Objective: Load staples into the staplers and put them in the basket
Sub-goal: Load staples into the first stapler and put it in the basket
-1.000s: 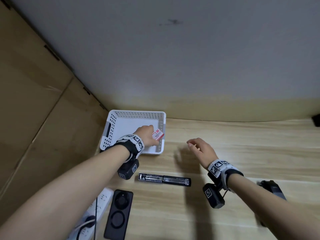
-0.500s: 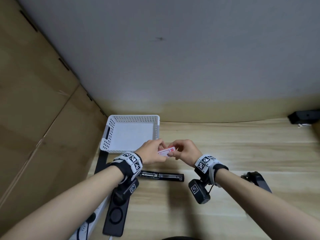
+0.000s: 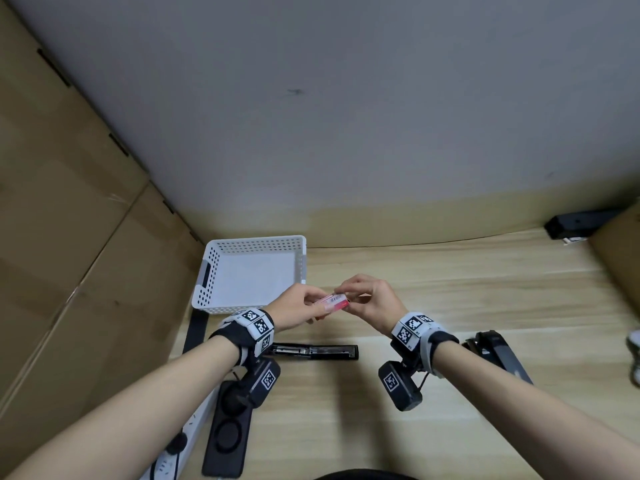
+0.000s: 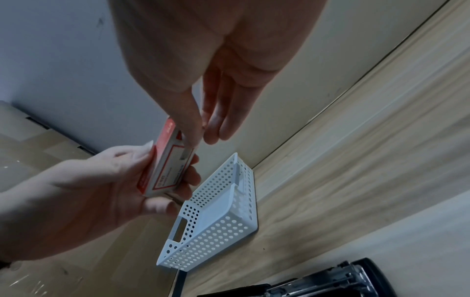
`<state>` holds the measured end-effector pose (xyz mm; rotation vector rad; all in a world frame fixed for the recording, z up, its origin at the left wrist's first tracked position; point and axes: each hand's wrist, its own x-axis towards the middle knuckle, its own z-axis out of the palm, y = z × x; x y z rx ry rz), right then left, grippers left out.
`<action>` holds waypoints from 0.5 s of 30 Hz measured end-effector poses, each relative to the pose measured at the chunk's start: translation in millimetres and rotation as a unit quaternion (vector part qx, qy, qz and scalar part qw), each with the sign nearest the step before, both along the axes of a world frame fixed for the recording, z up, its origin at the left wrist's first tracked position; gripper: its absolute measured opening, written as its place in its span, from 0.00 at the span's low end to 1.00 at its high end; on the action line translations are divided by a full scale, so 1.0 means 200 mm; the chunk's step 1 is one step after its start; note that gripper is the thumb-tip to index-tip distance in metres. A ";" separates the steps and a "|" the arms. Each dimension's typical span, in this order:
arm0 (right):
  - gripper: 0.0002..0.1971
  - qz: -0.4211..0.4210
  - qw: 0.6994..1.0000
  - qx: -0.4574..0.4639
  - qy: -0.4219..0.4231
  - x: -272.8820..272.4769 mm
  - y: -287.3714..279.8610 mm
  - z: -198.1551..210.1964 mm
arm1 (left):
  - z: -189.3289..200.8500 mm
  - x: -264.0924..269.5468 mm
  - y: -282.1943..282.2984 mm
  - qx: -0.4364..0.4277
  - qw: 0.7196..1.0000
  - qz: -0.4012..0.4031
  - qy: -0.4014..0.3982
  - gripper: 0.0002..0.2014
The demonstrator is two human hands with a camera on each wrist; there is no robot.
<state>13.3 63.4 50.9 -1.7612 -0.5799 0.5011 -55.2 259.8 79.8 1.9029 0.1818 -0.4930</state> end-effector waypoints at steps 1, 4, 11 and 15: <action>0.14 -0.008 1.000 -0.006 0.005 0.00 -0.01 0.00 | 0.00 0.00 0.00 0.006 1.000 0.004 -0.010 0.14; 0.17 -0.015 1.000 -0.016 0.022 -0.01 -0.03 0.01 | 0.00 0.00 0.00 0.015 1.000 -0.006 -0.027 0.12; 0.05 0.028 0.998 -0.030 0.049 0.01 -0.09 0.04 | 0.03 0.01 -0.04 -0.024 0.999 -0.015 0.046 0.19; 0.06 0.024 0.992 -0.006 0.125 0.00 -0.09 0.06 | 0.04 0.03 -0.05 -0.020 0.997 0.024 0.067 0.18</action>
